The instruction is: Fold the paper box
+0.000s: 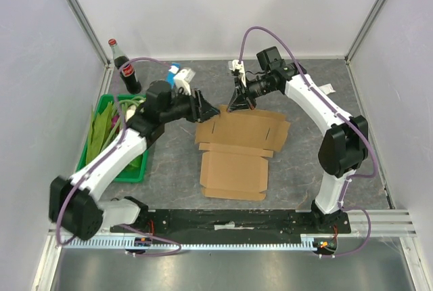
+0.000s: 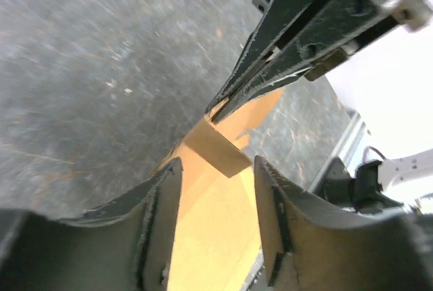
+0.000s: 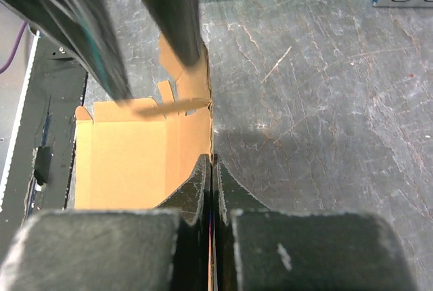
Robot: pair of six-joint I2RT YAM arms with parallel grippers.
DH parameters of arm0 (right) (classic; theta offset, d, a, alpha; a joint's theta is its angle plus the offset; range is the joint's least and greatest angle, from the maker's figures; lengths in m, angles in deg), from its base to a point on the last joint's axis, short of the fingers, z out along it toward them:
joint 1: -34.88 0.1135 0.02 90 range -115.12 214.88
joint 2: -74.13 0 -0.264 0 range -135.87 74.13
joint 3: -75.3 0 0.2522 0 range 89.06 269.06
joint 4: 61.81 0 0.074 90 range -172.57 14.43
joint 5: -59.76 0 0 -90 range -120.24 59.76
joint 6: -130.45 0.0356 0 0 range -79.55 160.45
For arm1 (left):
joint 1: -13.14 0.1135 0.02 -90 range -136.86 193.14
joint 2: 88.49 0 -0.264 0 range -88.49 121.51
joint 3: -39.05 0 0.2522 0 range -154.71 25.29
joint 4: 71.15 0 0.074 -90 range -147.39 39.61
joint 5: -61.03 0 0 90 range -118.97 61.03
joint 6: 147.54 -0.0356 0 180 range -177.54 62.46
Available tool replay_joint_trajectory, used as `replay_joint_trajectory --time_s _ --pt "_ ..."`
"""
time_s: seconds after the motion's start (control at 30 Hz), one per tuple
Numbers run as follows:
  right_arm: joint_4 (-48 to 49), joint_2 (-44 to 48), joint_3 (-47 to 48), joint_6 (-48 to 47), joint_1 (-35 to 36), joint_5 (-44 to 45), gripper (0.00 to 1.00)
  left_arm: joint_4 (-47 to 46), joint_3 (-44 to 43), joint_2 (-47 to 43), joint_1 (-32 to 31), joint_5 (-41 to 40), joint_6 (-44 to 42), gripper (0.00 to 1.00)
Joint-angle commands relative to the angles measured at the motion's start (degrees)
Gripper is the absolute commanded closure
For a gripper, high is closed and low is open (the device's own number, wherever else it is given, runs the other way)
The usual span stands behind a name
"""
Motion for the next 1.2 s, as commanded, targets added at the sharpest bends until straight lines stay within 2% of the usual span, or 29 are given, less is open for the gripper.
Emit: replay_joint_trajectory --time_s 0.0,0.13,0.17,0.2,0.23,0.33,0.4,0.6,0.73,0.87,1.0,1.17 --pt "1.2 1.3 0.1 1.5 -2.5 -0.6 1.00 3.9 3.0 -14.3 0.2 -16.1 -1.2 0.37" --pt "4.2 0.8 0.3 5.2 -3.4 0.3 1.00 3.5 17.5 -29.0 0.1 -19.5 4.0 0.35" --pt "5.1 0.8 0.1 6.6 -3.5 0.6 1.00 3.3 19.6 -30.2 -0.1 -19.2 5.3 0.42" --pt "5.8 0.6 0.1 8.9 -3.5 0.9 1.00 2.3 21.6 -30.9 -0.5 -18.7 7.6 0.44" --pt "7.1 0.4 0.1 10.2 -3.5 1.2 1.00 1.8 25.0 -31.2 -1.2 -19.1 8.4 0.45" --pt "9.1 0.2 -0.1 13.6 -3.4 1.6 1.00 0.5 27.2 -29.6 -5.5 -25.2 9.1 0.44" --pt "9.6 0.1 -0.2 14.1 -3.5 2.0 1.00 -1.0 26.8 -26.2 -8.0 -27.6 8.1 0.42" --pt "9.9 -0.1 -0.8 14.3 -3.4 1.5 1.00 -8.8 25.9 -16.8 -8.5 -29.1 5.3 0.41" --pt "9.8 0.4 -1.0 14.3 -3.5 2.0 1.00 -7.5 23.2 -13.7 -8.5 -32.2 6.1 0.45" --pt "10.0 0.8 -0.9 14.2 -3.5 1.2 1.00 -8.1 21.7 -11.5 -8.2 -34.8 5.5 0.41" --pt "9.8 0.7 -0.9 14.2 -3.4 0.8 1.00 -12.2 20.9 -10.2 -5.0 -28.5 4.7 0.39" --pt "9.9 0.9 -0.8 14.2 -3.4 0.7 1.00 -13.5 20.9 -8.9 -4.2 -23.1 3.8 0.49"
